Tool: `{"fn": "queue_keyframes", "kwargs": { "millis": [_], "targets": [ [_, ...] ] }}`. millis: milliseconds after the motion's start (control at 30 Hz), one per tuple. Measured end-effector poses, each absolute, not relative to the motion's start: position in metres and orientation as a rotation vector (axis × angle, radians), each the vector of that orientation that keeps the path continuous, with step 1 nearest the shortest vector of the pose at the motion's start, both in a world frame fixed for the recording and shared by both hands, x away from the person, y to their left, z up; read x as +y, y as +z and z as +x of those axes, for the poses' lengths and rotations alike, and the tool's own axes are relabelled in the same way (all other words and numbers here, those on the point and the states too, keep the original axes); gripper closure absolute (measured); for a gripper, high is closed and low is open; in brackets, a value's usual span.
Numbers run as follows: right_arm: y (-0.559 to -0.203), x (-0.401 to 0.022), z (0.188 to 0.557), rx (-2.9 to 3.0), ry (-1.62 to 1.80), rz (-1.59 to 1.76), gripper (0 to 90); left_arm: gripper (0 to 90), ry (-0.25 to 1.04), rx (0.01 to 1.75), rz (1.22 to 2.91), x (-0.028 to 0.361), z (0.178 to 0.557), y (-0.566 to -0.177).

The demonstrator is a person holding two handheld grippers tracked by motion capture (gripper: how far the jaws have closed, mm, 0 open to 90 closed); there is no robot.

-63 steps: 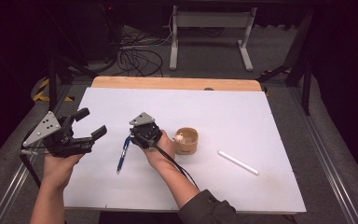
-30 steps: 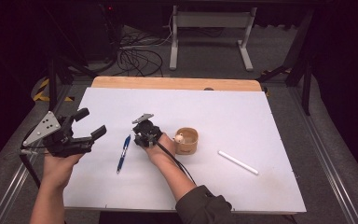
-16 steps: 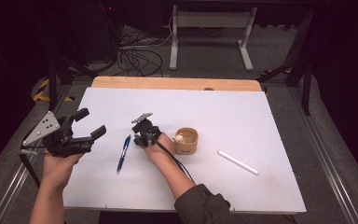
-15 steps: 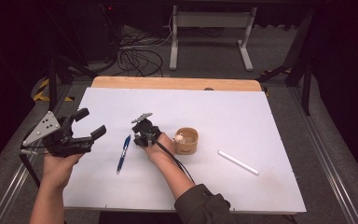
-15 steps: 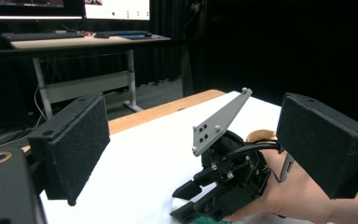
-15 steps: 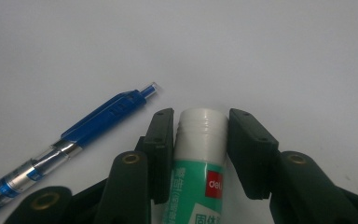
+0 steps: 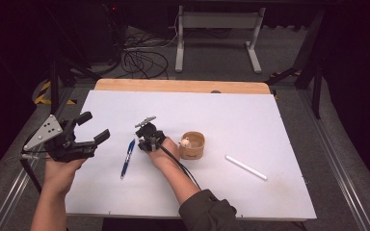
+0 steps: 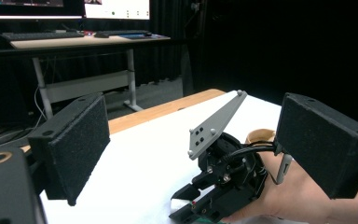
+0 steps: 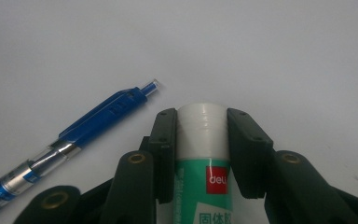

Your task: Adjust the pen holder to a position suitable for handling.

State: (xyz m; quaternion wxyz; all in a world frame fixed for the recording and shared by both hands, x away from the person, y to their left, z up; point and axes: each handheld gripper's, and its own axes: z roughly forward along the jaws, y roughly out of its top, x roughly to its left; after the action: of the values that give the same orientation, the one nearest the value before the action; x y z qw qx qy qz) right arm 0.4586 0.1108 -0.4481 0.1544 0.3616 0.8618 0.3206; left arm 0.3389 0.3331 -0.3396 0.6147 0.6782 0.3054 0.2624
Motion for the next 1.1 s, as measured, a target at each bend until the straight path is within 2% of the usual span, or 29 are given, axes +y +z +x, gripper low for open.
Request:
{"fn": "queue_keyframes", "kwargs": {
  "millis": [400, 1100],
  "targets": [
    [-0.427, 0.103, 0.448, 2.369, 1.079, 0.977, 65.6, 10.3, 0.599, 0.706, 1.571, 0.331, 0.34, -0.341],
    [-0.386, 0.061, 0.416, 2.215, 1.336, 0.896, 65.6, 10.5, 0.569, 0.698, 1.62, 0.316, 0.344, -0.349]
  ]
}}
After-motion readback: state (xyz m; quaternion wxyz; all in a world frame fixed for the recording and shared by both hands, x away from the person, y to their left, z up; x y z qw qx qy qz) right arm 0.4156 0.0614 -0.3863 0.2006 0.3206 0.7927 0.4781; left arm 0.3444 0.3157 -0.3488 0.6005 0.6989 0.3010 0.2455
